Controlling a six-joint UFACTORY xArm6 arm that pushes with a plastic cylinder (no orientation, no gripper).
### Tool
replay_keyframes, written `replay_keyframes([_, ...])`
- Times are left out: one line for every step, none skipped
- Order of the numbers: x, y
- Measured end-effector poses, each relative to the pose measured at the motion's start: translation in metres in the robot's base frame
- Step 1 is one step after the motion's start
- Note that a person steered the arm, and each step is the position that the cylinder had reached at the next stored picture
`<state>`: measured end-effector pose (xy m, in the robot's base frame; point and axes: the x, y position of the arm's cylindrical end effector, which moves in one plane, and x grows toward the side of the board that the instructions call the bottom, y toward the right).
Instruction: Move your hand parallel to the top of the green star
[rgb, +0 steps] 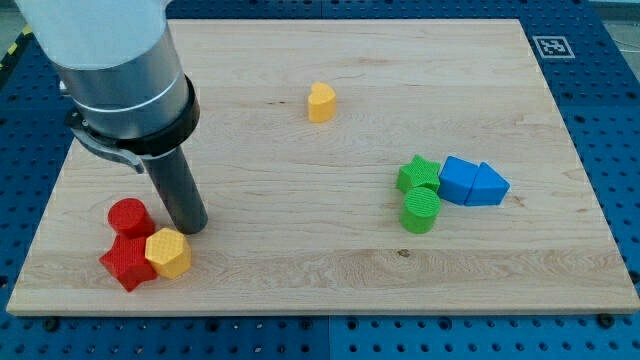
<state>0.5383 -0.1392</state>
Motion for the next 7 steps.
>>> replay_keyframes([-0.006, 0.0])
replay_keyframes([-0.007, 0.001])
replay_keyframes([0.007, 0.009])
replay_keyframes([0.01, 0.016])
replay_keyframes([0.01, 0.017])
replay_keyframes([-0.026, 0.074])
replay_keyframes([-0.07, 0.159])
